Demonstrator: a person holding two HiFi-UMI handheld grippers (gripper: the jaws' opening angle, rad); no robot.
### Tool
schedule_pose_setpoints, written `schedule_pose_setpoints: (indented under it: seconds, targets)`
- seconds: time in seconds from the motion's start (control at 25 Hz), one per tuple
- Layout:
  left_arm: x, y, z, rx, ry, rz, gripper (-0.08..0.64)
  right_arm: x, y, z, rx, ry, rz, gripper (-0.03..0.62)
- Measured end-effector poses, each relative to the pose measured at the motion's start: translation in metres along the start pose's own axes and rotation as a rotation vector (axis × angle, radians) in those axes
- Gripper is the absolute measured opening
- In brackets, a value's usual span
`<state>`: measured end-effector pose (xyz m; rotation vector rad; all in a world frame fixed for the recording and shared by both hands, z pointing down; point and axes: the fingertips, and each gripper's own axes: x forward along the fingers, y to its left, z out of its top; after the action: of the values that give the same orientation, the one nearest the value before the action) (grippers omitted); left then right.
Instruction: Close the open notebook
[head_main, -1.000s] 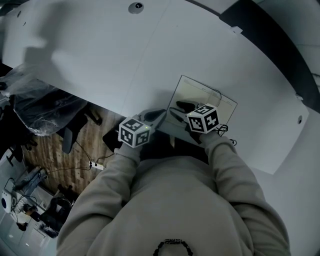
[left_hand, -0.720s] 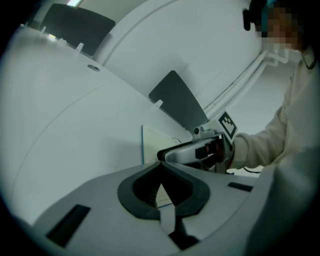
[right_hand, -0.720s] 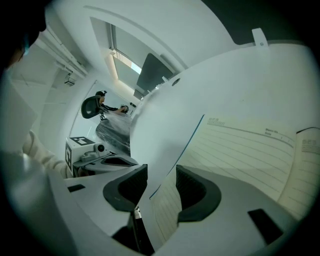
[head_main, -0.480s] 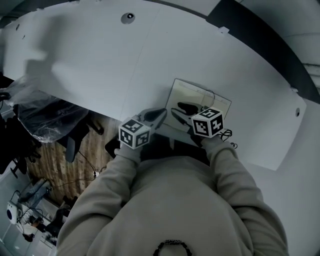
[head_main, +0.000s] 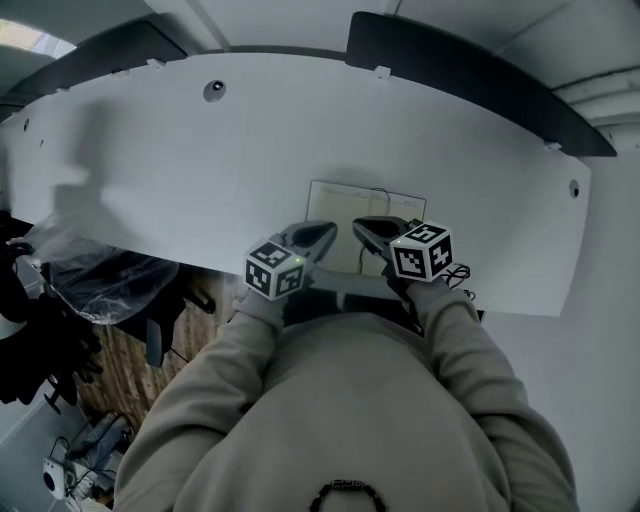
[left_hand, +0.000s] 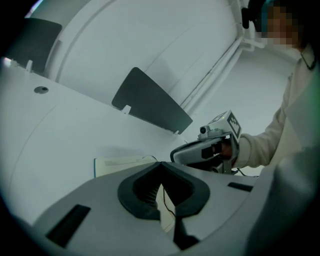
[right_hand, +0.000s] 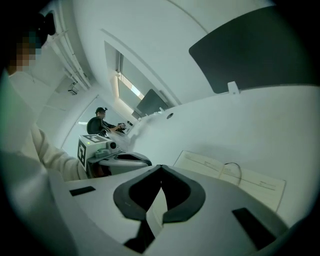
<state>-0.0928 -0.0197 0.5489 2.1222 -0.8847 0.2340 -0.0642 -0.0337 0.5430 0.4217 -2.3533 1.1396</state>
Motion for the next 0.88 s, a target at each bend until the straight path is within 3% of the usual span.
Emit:
schedule_pose_setpoints:
  seconds: [0.28,0.44,0.6,0.88]
  targets:
    - [0.030,-0.029,0.000,0.038,0.112,-0.046,0.003,-0.059,-0.036,-0.011,0.016,-0.012,-0.105,0.021]
    - [0.039,-0.043,0.000,0.063,0.138,-0.072,0.003,-0.089,-0.040,-0.011,0.030,-0.050,-0.118,0.021]
    - [0.048,-0.041,0.013,0.074,0.123,-0.058,0.003,-0.112,-0.046,-0.002,0.030,-0.092,-0.143,0.021]
    - [0.047,-0.072,0.067,0.166,-0.007,-0.070,0.003,-0.156,-0.028,0.026,-0.053,-0.183,-0.148,0.021]
